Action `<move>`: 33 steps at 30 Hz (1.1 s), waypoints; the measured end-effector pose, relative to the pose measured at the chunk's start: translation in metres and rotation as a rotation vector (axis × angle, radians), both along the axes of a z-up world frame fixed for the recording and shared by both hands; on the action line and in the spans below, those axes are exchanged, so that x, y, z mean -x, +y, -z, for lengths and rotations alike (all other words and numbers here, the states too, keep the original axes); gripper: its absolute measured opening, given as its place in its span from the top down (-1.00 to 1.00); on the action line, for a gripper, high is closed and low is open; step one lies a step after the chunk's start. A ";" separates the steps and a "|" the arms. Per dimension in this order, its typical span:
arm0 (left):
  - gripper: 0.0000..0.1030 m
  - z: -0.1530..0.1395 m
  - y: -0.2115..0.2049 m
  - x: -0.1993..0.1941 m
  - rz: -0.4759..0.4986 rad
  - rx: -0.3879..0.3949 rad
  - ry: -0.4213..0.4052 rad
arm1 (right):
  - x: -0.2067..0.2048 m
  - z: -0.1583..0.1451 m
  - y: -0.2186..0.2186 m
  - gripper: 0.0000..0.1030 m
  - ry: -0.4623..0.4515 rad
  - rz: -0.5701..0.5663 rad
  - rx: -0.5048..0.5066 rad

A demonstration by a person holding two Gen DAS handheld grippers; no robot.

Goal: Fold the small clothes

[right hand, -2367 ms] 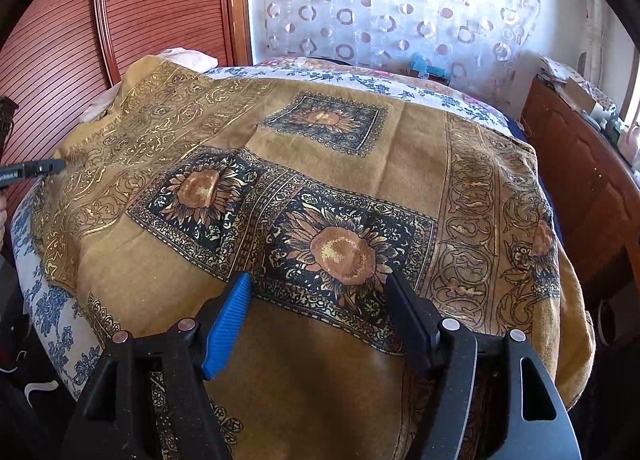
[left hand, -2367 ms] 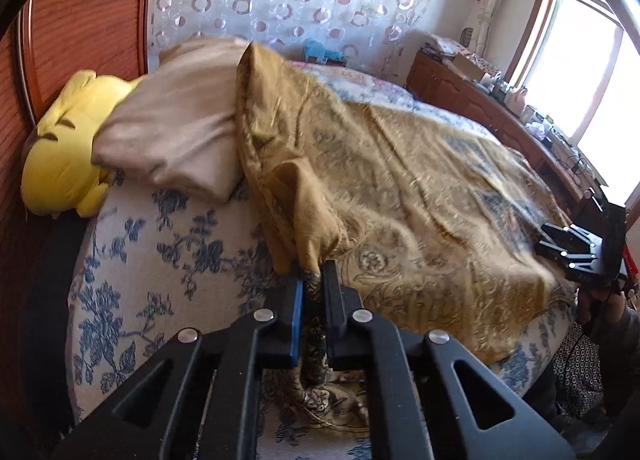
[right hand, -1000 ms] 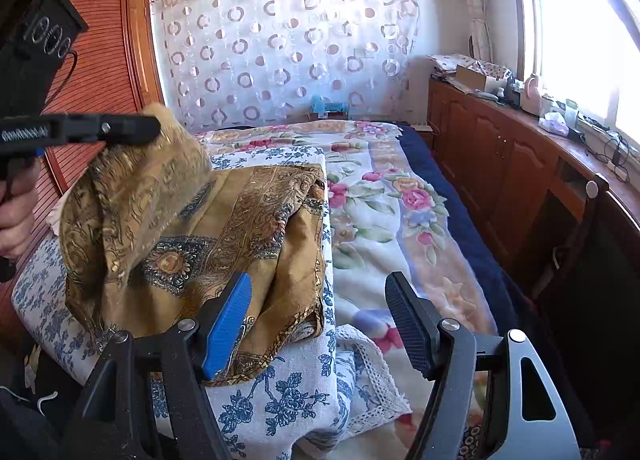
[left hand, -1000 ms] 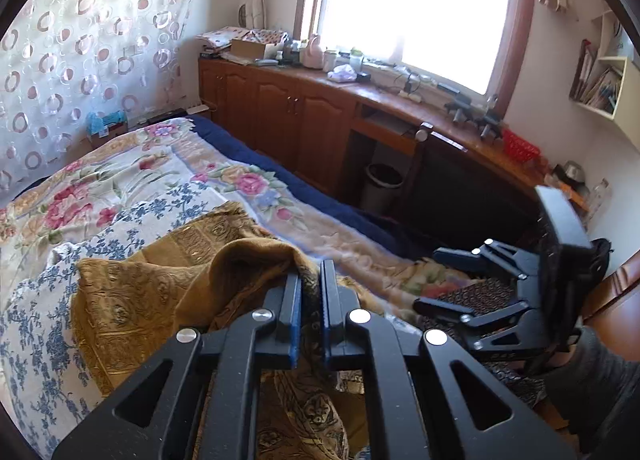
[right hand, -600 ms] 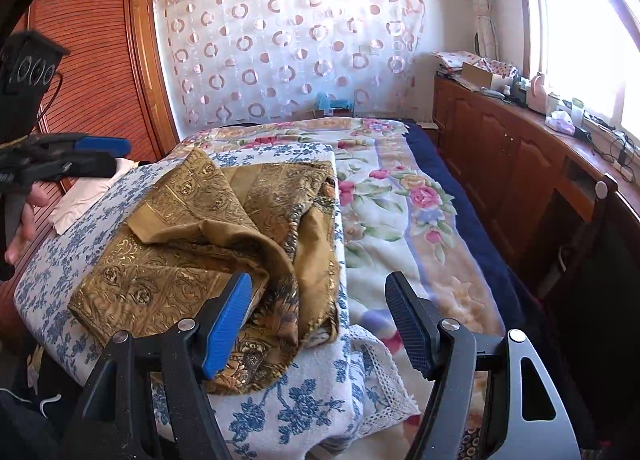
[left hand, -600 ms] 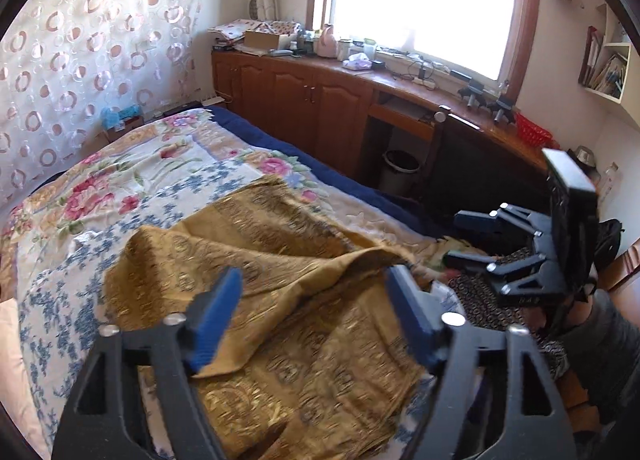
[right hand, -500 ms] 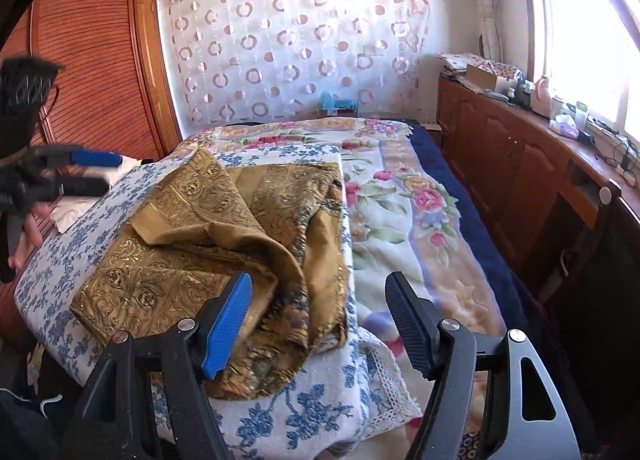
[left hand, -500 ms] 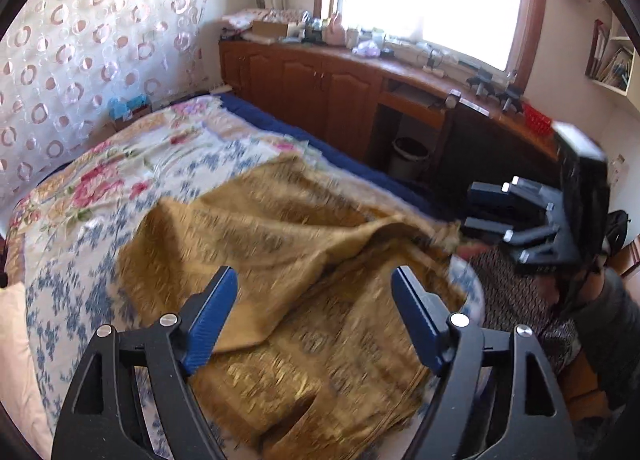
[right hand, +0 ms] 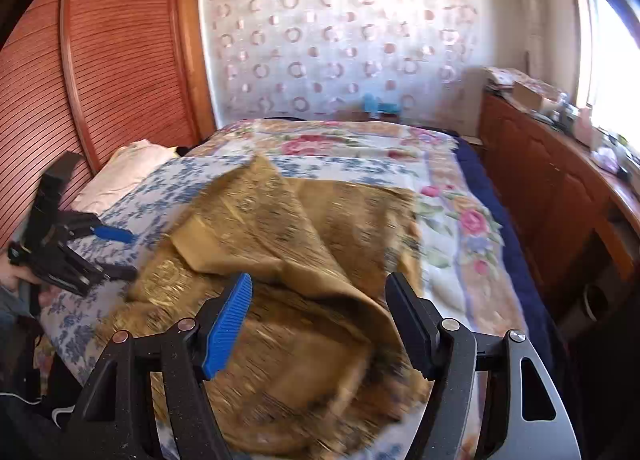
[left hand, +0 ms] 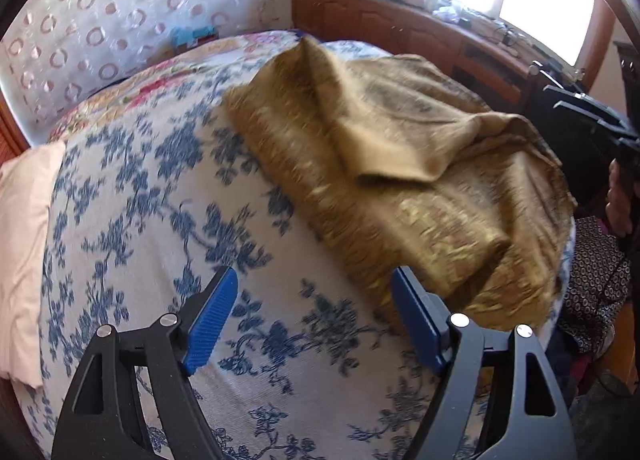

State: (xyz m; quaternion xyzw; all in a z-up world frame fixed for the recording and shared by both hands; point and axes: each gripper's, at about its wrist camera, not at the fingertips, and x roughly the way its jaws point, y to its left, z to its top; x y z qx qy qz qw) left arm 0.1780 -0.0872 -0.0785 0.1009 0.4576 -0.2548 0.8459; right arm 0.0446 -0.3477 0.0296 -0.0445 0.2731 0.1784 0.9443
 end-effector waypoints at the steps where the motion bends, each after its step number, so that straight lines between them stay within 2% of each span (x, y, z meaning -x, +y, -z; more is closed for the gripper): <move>1: -0.55 0.004 0.002 0.000 -0.006 0.001 0.006 | -0.004 0.000 0.006 -0.38 0.003 -0.014 0.003; 4: -0.55 0.013 0.011 0.003 -0.028 0.020 0.000 | -0.017 0.002 0.025 -0.38 0.016 -0.061 0.023; 12: -0.55 0.016 0.022 0.014 -0.062 0.042 -0.067 | -0.057 0.012 0.069 -0.38 0.086 -0.177 0.077; 17: -0.55 0.014 0.027 0.013 -0.074 0.074 -0.064 | -0.088 0.024 0.085 -0.02 0.172 -0.217 0.094; 22: -0.55 0.011 0.034 0.015 -0.081 0.098 -0.051 | -0.112 0.027 0.096 0.06 0.231 -0.242 0.128; 29: -0.55 0.002 0.042 0.016 -0.103 0.120 -0.066 | -0.121 0.022 0.103 0.06 0.234 -0.268 0.151; 33: -0.55 -0.001 0.044 0.014 -0.114 0.128 -0.076 | -0.118 0.030 0.119 0.06 0.225 -0.284 0.180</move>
